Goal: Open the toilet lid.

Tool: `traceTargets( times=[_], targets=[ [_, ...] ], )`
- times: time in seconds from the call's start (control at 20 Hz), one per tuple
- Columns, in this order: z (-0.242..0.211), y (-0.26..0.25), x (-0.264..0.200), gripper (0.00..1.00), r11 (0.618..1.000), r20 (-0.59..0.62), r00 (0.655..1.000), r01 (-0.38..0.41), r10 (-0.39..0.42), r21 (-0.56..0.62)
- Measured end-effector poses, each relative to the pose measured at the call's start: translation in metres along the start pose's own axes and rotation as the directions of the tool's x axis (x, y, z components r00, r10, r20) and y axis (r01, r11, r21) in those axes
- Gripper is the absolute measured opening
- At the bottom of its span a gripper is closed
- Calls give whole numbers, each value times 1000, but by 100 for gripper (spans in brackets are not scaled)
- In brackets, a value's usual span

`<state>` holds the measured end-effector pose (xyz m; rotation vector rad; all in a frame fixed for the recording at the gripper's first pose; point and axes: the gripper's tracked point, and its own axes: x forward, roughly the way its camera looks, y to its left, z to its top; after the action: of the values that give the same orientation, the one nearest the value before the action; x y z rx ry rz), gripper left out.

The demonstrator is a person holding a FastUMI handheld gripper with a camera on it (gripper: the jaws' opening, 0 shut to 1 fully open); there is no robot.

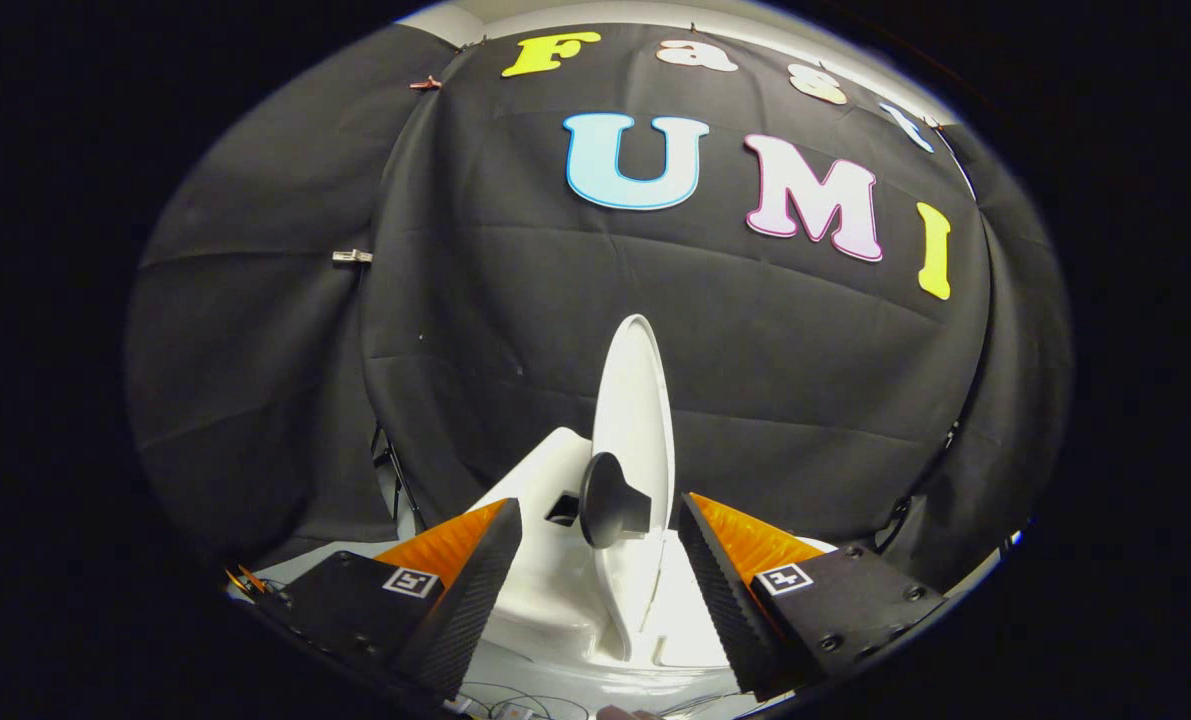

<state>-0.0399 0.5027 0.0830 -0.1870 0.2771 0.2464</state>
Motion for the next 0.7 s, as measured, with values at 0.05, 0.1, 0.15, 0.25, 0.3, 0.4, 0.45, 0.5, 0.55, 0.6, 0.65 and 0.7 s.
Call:
traceTargets(
  times=[0.05, 0.1, 0.15, 0.25, 0.3, 0.4, 0.45, 0.5, 0.55, 0.6, 0.65, 0.7],
  targets=[
    [-2, 0, -4, 99, 1000, -4, 1000, -22, 22, 13],
    [-3, -2, -8, 99, 999, -7, 999, -32, 32, 22],
    [-4, -6, -13, 99, 999, -14, 999, -38, 39, 26],
    [0, -11, -23, 99, 997, -4, 998, -65, 65, 48],
    [2, -15, -27, 99, 996, 2, 998, -70, 70, 50],
    [8, -25, -36, 99, 996, 15, 997, -78, 77, 38],
    [10, -30, -39, 99, 996, 25, 996, -86, 85, 39],
    [11, -32, -42, 99, 993, 32, 994, -107, 105, 47],
    [11, -38, -43, 99, 993, 38, 993, -109, 108, 42],
    [10, -48, -45, 99, 995, 42, 994, -100, 99, 28],
    [8, -56, -47, 99, 995, 48, 994, -97, 96, 18],
    [5, -66, -48, 99, 996, 51, 995, -90, 90, 14]
  ],
)
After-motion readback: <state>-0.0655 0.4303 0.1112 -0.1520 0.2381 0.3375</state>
